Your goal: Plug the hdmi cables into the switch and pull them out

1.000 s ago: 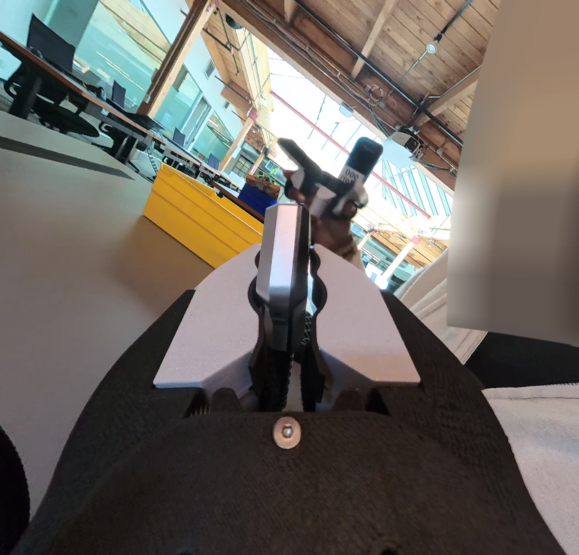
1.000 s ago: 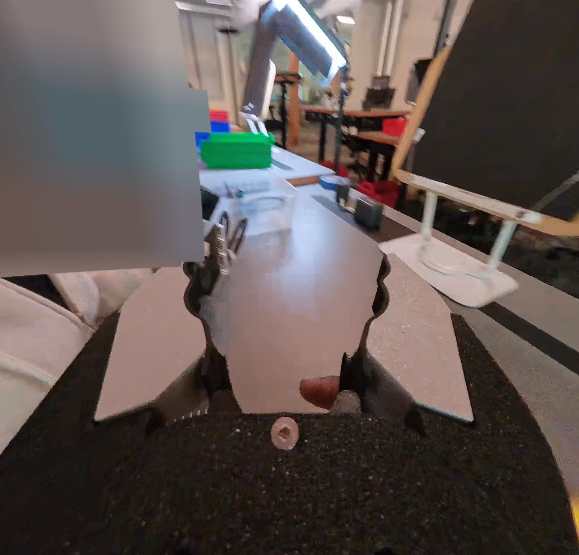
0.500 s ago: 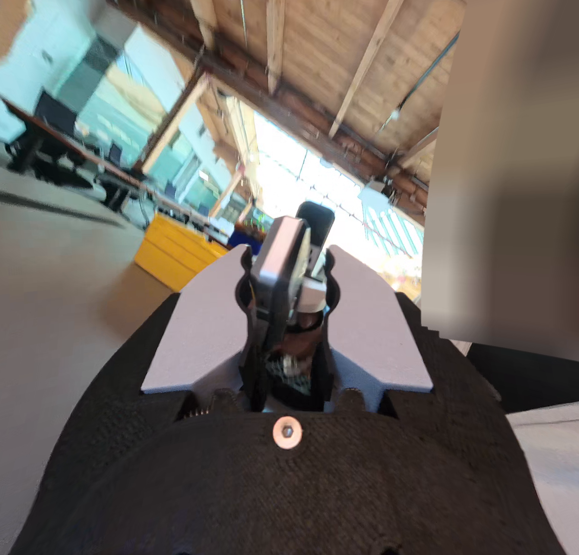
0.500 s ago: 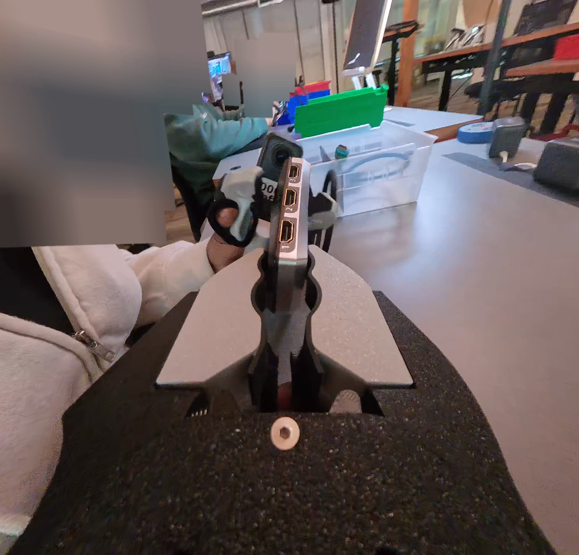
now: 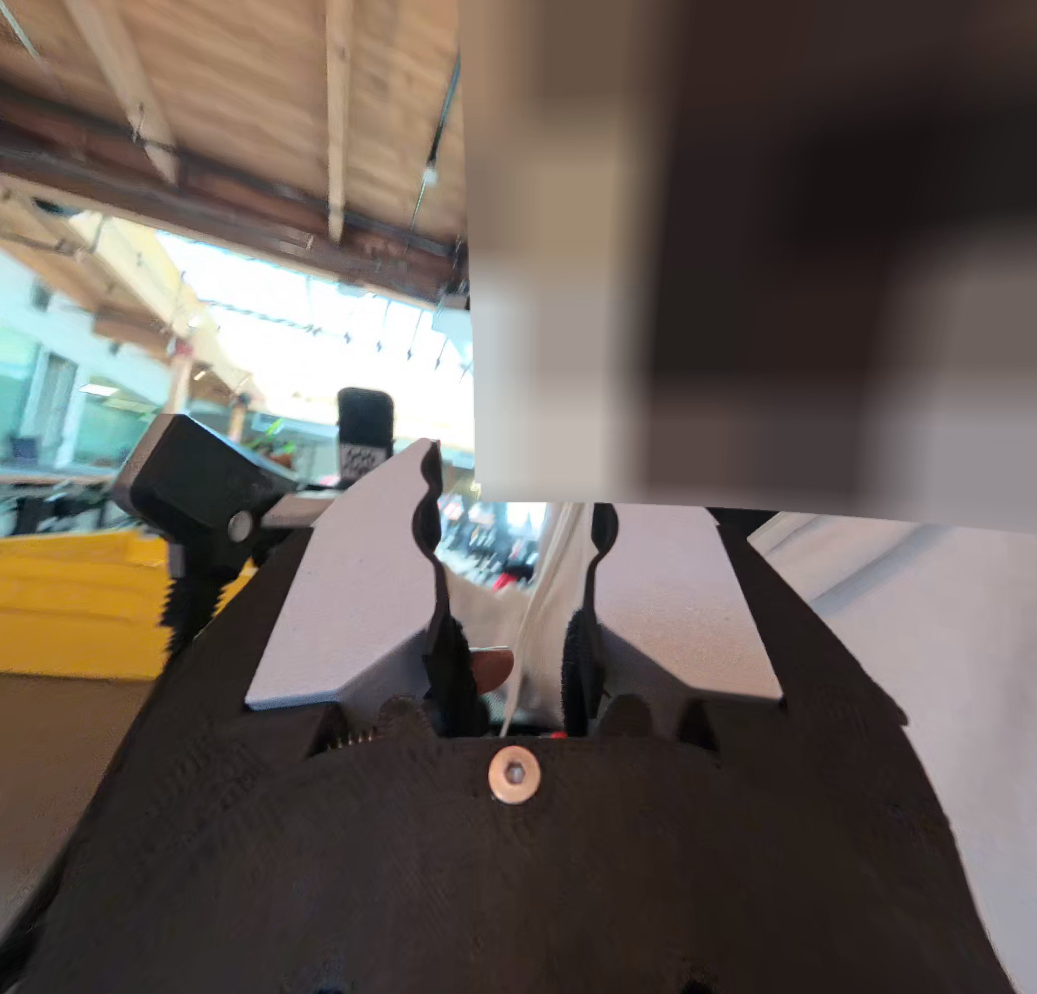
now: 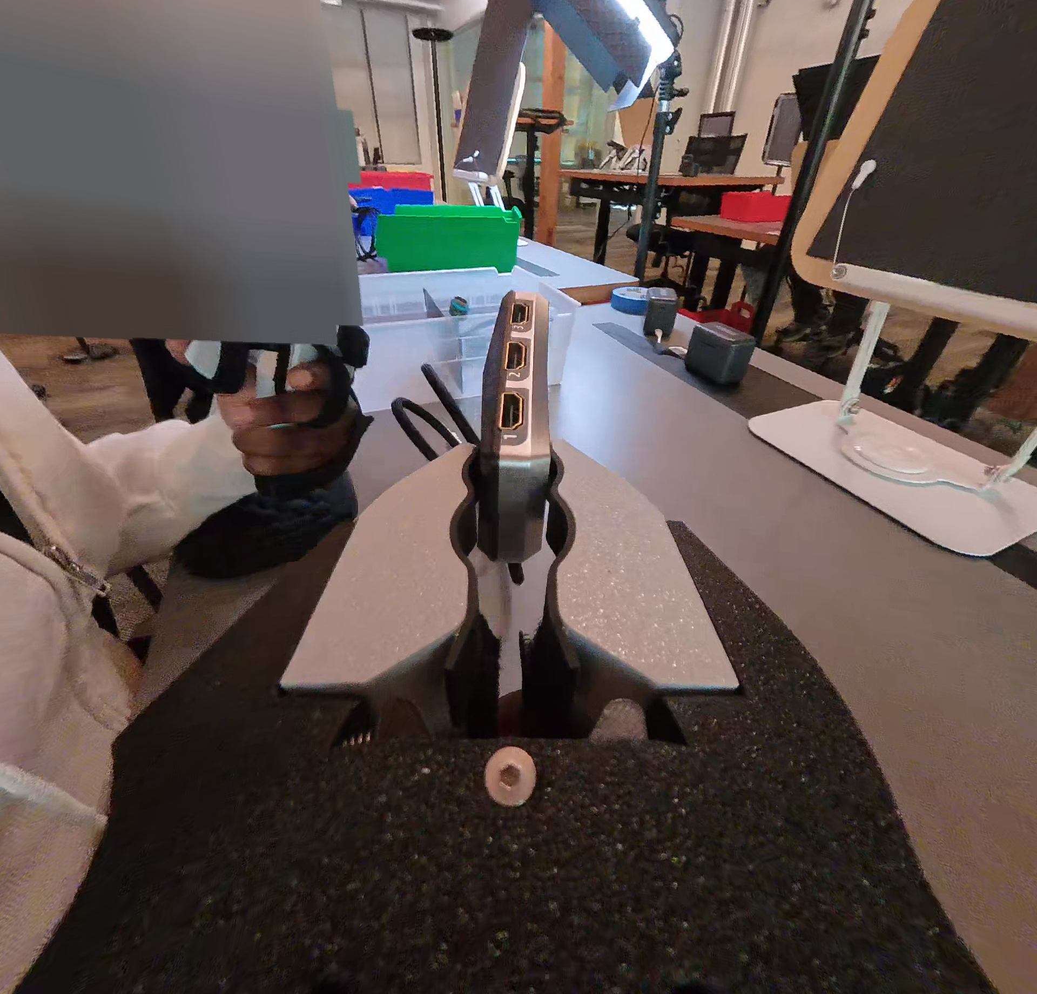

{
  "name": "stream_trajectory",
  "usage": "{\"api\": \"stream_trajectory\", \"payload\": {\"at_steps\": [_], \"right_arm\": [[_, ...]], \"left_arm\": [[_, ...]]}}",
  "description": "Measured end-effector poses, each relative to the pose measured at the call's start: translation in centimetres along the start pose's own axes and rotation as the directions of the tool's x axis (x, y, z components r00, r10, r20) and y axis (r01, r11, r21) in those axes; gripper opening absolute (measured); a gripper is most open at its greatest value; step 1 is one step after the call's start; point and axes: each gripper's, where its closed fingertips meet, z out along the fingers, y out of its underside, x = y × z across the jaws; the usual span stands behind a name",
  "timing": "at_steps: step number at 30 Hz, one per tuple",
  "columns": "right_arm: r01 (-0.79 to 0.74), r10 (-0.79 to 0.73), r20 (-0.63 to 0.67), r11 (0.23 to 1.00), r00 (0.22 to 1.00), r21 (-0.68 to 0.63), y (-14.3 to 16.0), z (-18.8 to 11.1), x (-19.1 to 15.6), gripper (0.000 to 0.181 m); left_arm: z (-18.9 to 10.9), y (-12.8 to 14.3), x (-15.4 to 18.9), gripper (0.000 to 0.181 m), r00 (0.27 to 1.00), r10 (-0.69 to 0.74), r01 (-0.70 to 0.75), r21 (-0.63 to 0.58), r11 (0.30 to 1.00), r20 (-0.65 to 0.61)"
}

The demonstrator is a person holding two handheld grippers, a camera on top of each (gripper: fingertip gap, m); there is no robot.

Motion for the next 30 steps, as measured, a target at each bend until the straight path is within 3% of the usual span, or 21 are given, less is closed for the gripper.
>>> {"api": "stream_trajectory", "payload": {"at_steps": [2,4,6,7,8,10,13,15,17,18,19,24,26,28,30], "right_arm": [[0.022,-0.022,0.001,1.0,1.0,0.005,-0.4,-1.0,0.1,0.02],[0.033,-0.033,-0.009,0.999,0.999,0.014,-0.9,-2.1,0.5,0.02],[0.057,-0.057,0.003,0.998,0.998,-0.001,-1.1,-2.9,0.6,0.02],[0.075,-0.075,0.011,0.997,0.997,-0.01,-1.2,-3.3,0.6,0.02],[0.085,-0.085,0.019,0.996,0.996,-0.02,-1.1,-3.6,0.5,0.02],[0.097,-0.096,0.036,0.994,0.995,-0.04,-0.9,-4.0,0.4,0.02],[0.103,-0.1,0.049,0.994,0.994,-0.046,-0.9,-3.9,0.2,0.02],[0.099,-0.097,0.06,0.994,0.993,-0.041,-1.0,-3.8,0.0,0.02],[0.095,-0.092,0.076,0.995,0.993,-0.037,-1.0,-3.7,-0.4,0.02],[0.095,-0.091,0.087,0.995,0.992,-0.038,-1.0,-3.6,-0.6,0.02],[0.099,-0.095,0.091,0.994,0.991,-0.046,-0.9,-3.5,-0.7,0.02],[0.143,-0.132,0.119,0.985,0.984,-0.092,-0.7,-2.0,-1.9,0.021],[0.139,-0.113,0.195,0.982,0.974,-0.126,-0.2,-0.4,-3.5,0.021],[0.151,-0.112,0.224,0.974,0.968,-0.166,0.2,0.9,-4.3,0.021],[0.158,-0.119,0.217,0.972,0.969,-0.173,0.3,1.2,-4.1,0.022]], "left_arm": [[0.1,0.9,-0.9,0.056,0.987,0.109,-0.096,-0.111,0.989,0.12],[-1.1,0.1,-2.6,0.06,0.915,0.273,-0.226,-0.184,0.957,0.298],[-2.9,-0.4,-4.1,0.064,0.757,0.499,-0.358,-0.372,0.857,0.421],[-4.2,0.5,-5.1,0.071,0.667,0.622,-0.364,-0.549,0.752,0.41],[-5.8,1.8,-6.3,0.077,0.595,0.722,-0.31,-0.727,0.612,0.354],[-8.1,4.6,-7.8,0.085,0.568,0.802,-0.194,-0.916,0.351,0.187],[-8.6,8.4,-9.0,0.08,0.603,0.796,-0.218,-0.97,0.105,-0.049],[-9.8,10.1,-10.7,0.076,0.57,0.791,-0.234,-0.967,-0.105,-0.223],[-9.8,11.5,-12.0,0.064,0.538,0.769,-0.287,-0.933,-0.218,-0.345],[-9.4,12.0,-12.4,0.042,0.536,0.764,-0.307,-0.926,-0.221,-0.36],[-8.9,12.0,-12.6,0.007,0.546,0.771,-0.307,-0.934,-0.181,-0.329],[-3.6,9.5,-10.4,0.0,0.704,0.708,-0.328,-0.907,0.263,-0.049],[-2.7,9.1,-10.0,0.0,0.734,0.679,-0.32,-0.892,0.318,-0.021],[-3.2,9.2,-10.4,0.0,0.732,0.682,-0.27,-0.913,0.304,0.011],[-3.2,9.0,-10.4,0.0,0.743,0.664,-0.232,-0.897,0.376,0.086]]}}
